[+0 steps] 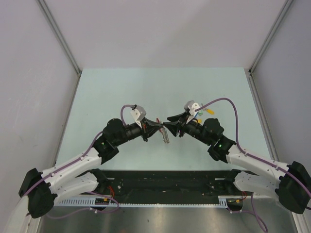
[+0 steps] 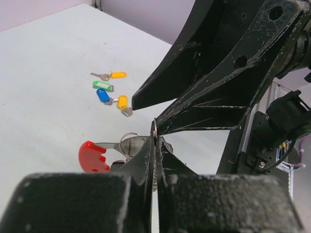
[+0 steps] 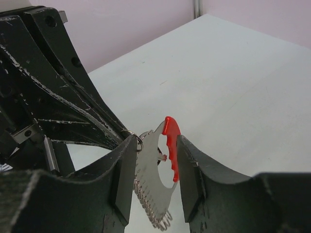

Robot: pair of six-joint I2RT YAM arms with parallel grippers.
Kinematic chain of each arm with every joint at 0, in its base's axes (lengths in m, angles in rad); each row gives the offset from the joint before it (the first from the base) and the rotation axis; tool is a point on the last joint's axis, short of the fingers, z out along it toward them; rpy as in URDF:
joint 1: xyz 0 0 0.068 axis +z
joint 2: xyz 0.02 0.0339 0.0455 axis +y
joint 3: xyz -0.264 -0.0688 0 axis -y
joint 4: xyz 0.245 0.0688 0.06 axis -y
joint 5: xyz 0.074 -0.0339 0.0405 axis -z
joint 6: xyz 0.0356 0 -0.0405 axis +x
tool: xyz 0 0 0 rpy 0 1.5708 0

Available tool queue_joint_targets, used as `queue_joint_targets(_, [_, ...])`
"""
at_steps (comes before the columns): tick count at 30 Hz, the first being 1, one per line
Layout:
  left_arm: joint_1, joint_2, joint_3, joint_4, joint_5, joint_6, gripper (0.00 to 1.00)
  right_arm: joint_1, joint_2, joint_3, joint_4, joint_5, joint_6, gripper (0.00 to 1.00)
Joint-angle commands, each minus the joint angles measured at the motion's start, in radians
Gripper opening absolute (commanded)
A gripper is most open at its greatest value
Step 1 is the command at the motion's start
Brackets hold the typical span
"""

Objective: Put the keys on the keyring

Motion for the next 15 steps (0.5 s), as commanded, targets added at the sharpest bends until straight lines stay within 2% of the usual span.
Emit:
queue_joint_targets(1, [-0.011,-0.017,0.038,0.040,-0.003,-0.016,0.02,0.018,0.011,0.041,0.032,0.034,-0.043,0.43])
queue_joint_targets(8, [-0.012,-0.019,0.038,0.040,0.003,-0.024,0.03,0.050,0.025,0.043,0.025,0.082,-0.095,0.33])
queue_joint_targets(11, [-0.012,-0.019,0.041,0.034,0.004,-0.025,0.03,0.056,0.025,0.043,0.026,0.094,-0.117,0.20])
queue_joint_targets(12, [-0.014,-0.022,0.046,0.025,0.000,-0.028,0.06,0.058,0.020,0.043,0.023,0.099,-0.124,0.13])
queue_joint_targets(14, [-0.012,-0.025,0.054,0.002,-0.003,-0.034,0.12,0.064,0.019,0.055,-0.015,0.116,-0.144,0.06])
queue_joint_targets(15, [-0.012,-0.026,0.066,-0.029,-0.011,-0.034,0.26,0.065,0.014,0.072,-0.032,0.123,-0.175,0.01])
